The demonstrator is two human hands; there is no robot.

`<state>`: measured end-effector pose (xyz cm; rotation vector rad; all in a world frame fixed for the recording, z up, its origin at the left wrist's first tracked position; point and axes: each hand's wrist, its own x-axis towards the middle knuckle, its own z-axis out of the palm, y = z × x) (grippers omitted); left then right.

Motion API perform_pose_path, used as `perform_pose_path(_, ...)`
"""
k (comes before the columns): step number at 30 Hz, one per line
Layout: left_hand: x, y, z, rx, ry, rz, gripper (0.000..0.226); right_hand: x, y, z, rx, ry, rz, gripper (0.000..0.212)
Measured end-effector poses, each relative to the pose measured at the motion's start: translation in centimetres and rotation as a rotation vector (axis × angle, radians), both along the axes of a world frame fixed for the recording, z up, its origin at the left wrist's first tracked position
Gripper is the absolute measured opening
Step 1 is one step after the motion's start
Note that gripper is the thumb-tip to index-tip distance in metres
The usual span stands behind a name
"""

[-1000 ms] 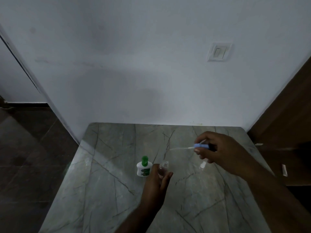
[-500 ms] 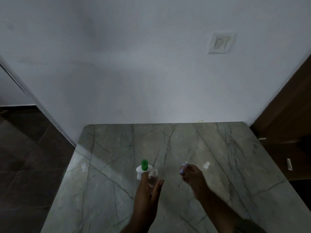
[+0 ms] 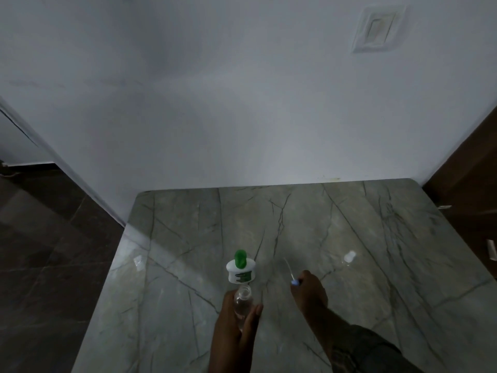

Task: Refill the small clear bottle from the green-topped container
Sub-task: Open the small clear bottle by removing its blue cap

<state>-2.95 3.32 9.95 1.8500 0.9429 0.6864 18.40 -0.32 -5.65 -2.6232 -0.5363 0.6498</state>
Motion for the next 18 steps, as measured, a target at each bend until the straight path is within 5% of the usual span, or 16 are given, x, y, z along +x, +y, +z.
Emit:
perform_pose_path(11,-0.1,-0.4,0.1,0.004,-0.019,0.018,0.010,-0.1,-0.3,-0.6,0.012,-0.006,0.011,0.032)
perform_pose_path(18,0.1,-0.5,0.7,0.005,-0.052,0.037,0.016,0.7,-0.6,-1.1,-0.017,-0.046,0.003,0.018)
